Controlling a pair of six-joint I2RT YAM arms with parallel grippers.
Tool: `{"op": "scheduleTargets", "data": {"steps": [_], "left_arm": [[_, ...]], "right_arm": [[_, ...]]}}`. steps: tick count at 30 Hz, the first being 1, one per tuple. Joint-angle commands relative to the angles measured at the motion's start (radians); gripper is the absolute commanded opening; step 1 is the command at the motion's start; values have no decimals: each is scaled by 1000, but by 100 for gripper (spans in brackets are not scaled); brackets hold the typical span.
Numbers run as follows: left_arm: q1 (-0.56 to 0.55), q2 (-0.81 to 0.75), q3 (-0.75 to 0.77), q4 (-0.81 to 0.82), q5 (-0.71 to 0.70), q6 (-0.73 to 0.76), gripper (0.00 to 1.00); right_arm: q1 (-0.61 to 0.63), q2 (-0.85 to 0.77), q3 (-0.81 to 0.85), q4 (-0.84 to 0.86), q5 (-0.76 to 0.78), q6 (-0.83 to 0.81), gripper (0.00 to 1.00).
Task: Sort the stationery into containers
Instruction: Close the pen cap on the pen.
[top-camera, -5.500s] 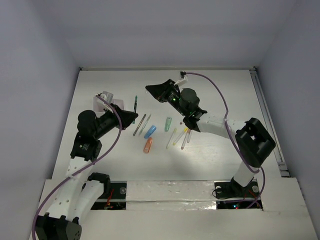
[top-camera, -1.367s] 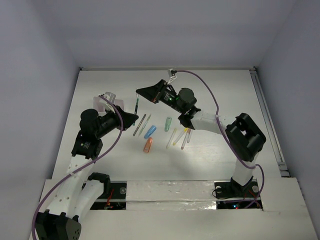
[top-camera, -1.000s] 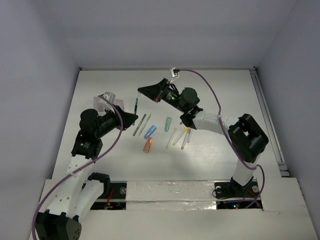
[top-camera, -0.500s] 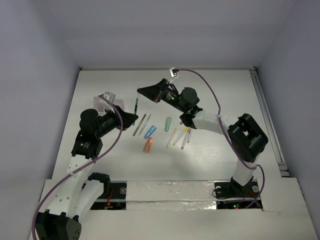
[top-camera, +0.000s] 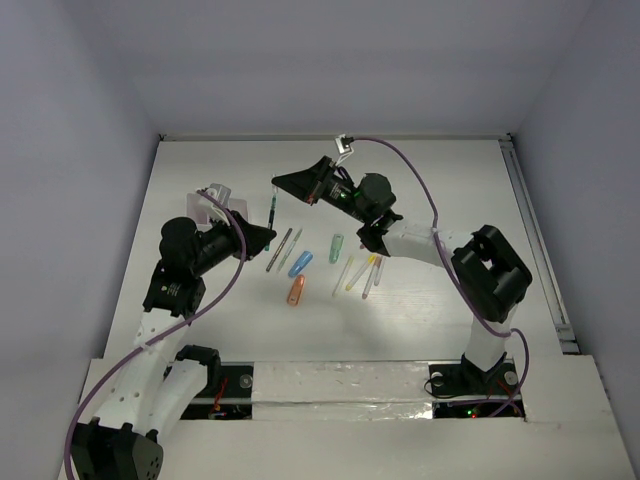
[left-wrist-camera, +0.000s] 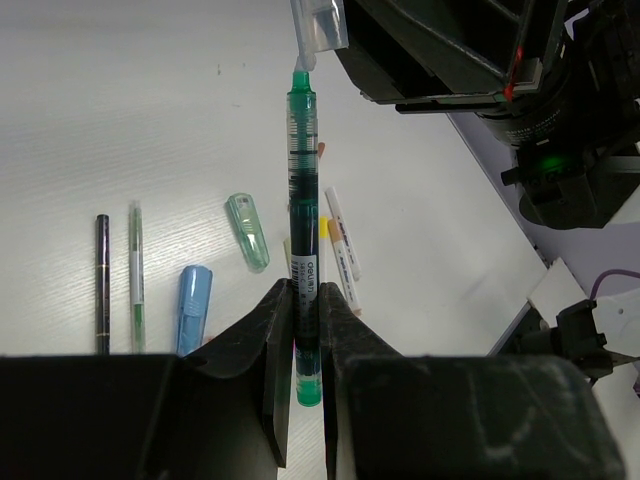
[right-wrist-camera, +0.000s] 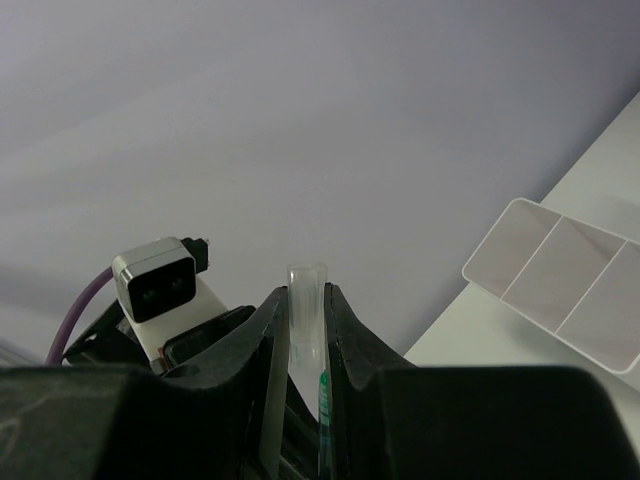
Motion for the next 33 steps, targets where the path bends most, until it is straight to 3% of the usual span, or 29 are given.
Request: {"op": "scheduleTargets", "data": {"steps": [1,16,33], "left_arm": [[-1,-7,14,58,25,8,0],[-1,-21,14,55,23,12,0],[-1,-23,14,71,31,6,0]], "right_arm": [[-2,9,38,37,-10,-3,0],[-22,-36,17,3,47,-55,0],[-22,10,15,21,5,-30,0]]}}
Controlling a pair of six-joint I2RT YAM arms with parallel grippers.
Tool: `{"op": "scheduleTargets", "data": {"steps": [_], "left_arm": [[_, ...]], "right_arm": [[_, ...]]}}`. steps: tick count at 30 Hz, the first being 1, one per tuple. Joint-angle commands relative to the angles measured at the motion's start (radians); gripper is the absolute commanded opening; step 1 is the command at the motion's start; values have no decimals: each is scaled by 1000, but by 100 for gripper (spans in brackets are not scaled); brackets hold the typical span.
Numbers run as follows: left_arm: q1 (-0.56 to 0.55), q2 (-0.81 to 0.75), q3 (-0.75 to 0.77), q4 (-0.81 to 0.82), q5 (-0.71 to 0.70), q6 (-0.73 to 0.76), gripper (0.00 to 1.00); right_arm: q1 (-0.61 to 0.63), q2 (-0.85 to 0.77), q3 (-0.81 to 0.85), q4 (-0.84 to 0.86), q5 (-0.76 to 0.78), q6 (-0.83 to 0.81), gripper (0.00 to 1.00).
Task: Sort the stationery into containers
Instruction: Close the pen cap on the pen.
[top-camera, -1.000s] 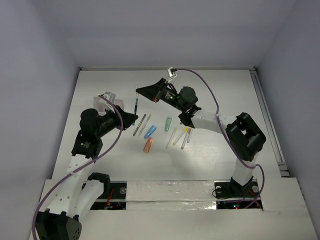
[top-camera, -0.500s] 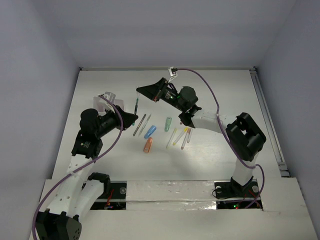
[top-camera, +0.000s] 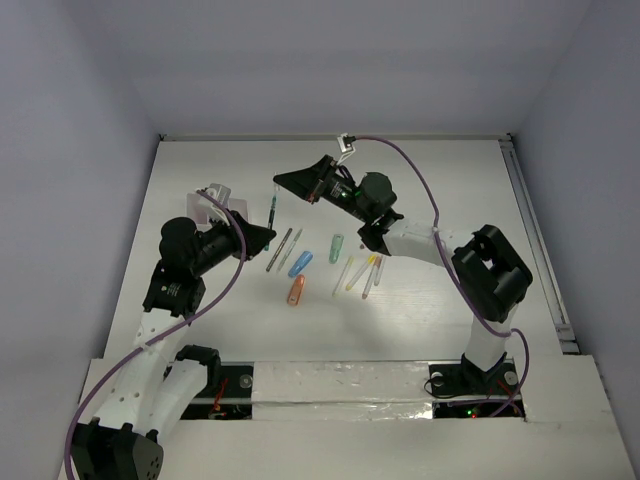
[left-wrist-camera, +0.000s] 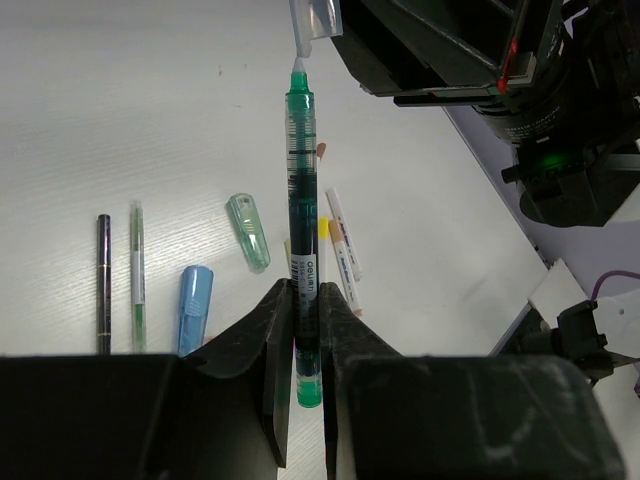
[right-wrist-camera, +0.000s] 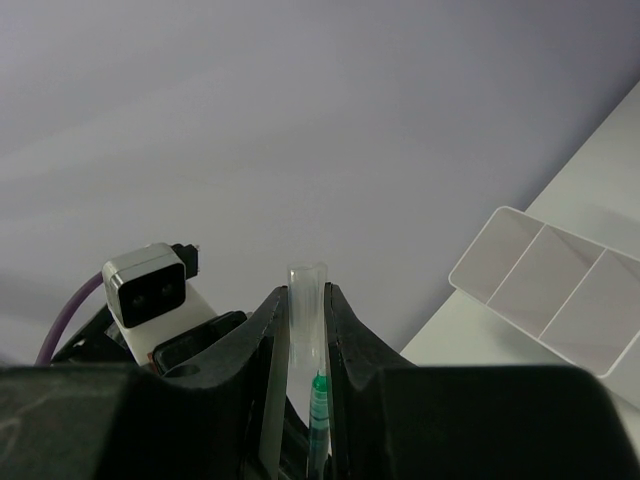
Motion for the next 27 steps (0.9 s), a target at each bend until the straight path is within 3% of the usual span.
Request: {"op": "scheduleTargets", "data": {"steps": [1,27], "left_arm": [[-1,-20,12,73,35,5,0],[-1,-23,10,80,46,2,0]], "right_arm": [[-9,14,16,26,-12,-9,0],[-53,-12,10,-3,23,-23,0]]}}
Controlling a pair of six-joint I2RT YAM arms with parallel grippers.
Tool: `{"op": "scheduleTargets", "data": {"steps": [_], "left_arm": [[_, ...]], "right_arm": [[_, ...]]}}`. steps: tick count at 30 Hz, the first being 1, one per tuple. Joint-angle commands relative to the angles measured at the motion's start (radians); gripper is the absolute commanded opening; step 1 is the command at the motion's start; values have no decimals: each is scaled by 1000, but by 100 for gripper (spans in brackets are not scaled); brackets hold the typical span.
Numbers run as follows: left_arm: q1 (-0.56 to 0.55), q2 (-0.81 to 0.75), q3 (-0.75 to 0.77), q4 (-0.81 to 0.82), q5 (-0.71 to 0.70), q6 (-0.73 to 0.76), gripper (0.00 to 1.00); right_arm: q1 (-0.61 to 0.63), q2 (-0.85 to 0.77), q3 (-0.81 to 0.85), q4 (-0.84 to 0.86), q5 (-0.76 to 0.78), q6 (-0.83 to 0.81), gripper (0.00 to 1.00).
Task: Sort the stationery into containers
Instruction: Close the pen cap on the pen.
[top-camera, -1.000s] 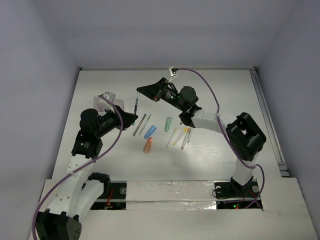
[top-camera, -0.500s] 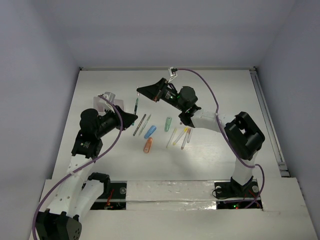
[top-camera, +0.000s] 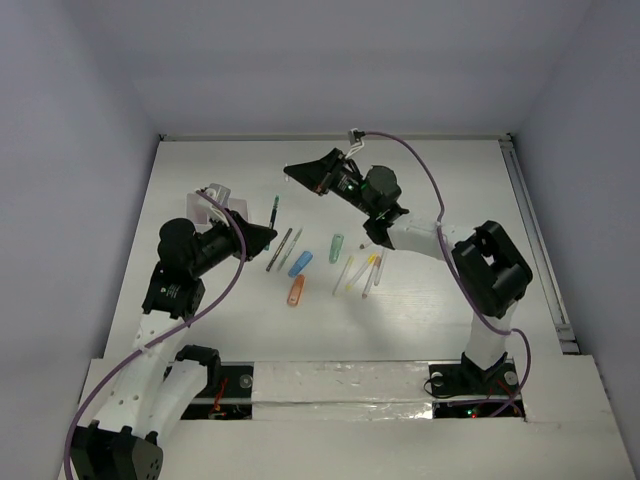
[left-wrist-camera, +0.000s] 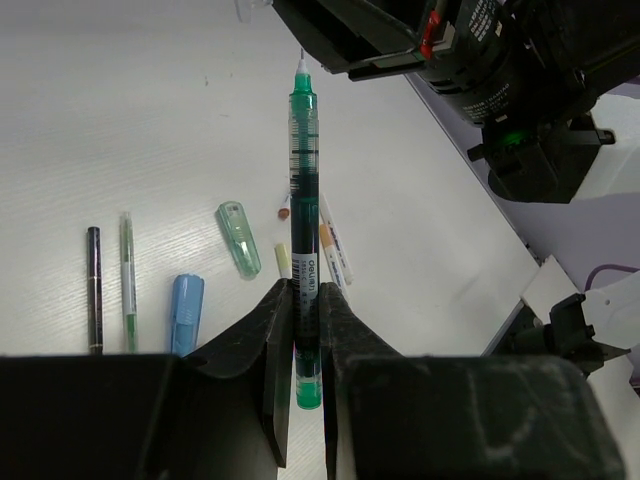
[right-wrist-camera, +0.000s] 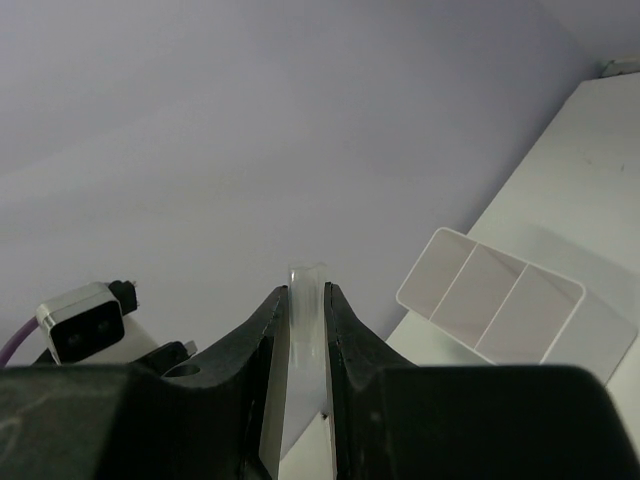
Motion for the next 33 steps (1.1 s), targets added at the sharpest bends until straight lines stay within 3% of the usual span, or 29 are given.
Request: {"op": "scheduleTargets", "data": {"steps": [1,33], "left_arm": [[-1,-9,10,62,27,3,0],[-1,14,12,45,11,8,0]], "right_arm": [[-7,-26,-4,42,1,4,0],[53,-59,7,59,-21,-36,0]]}}
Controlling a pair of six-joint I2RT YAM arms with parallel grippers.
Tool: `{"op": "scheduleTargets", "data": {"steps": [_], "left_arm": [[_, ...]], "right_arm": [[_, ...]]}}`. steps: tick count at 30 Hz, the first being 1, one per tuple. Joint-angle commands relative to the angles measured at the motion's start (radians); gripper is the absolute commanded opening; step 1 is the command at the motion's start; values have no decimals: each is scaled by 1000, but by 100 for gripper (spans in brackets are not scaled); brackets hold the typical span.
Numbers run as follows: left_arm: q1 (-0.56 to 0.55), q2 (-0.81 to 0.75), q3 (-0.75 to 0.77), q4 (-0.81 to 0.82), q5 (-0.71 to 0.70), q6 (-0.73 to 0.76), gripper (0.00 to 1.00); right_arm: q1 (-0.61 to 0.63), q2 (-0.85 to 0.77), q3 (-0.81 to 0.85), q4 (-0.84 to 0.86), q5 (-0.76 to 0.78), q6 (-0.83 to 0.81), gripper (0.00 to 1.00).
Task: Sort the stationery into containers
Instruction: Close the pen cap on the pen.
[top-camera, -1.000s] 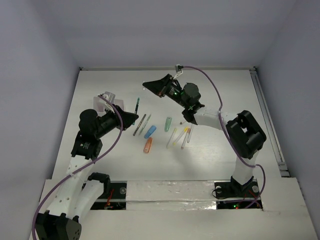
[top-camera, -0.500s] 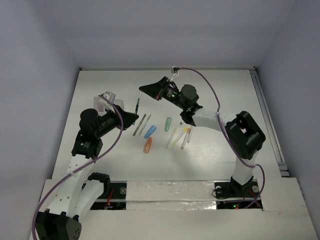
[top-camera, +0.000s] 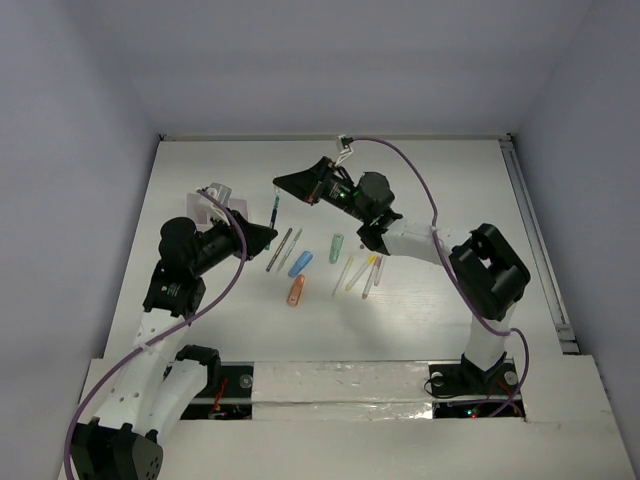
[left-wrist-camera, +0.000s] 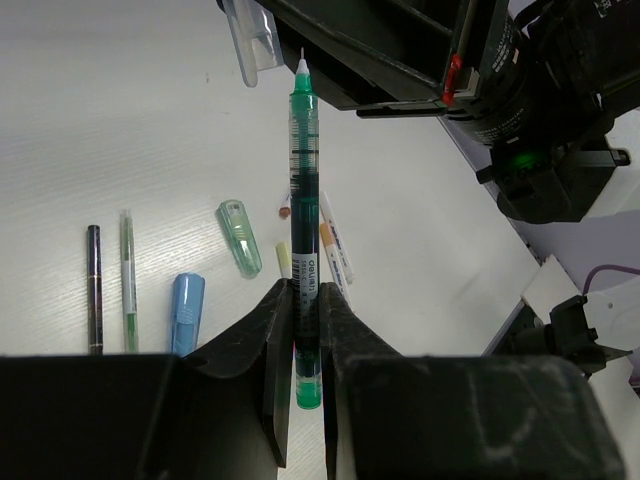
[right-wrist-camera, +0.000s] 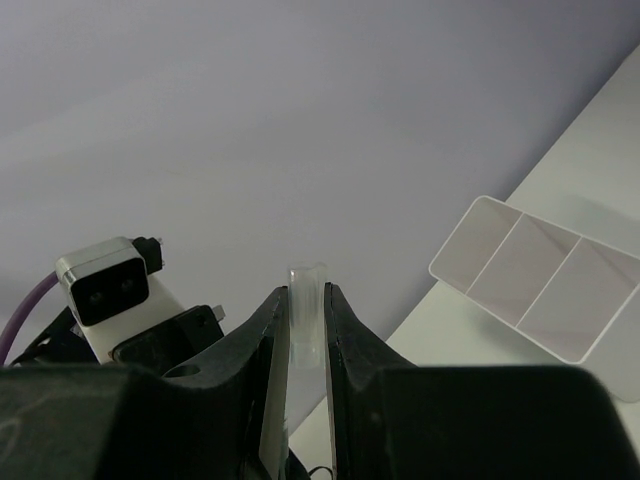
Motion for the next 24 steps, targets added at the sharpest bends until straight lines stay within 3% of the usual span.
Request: {"op": "scheduleTargets", "data": {"steps": [1,24], "left_arm": [[-1,0,10,39,8,8,0],[-1,-7,13,39,-1,7,0]], "right_arm": [[5,-60,13,51,10,-38,0],[5,-67,-2,65,-2,-31,0]]}}
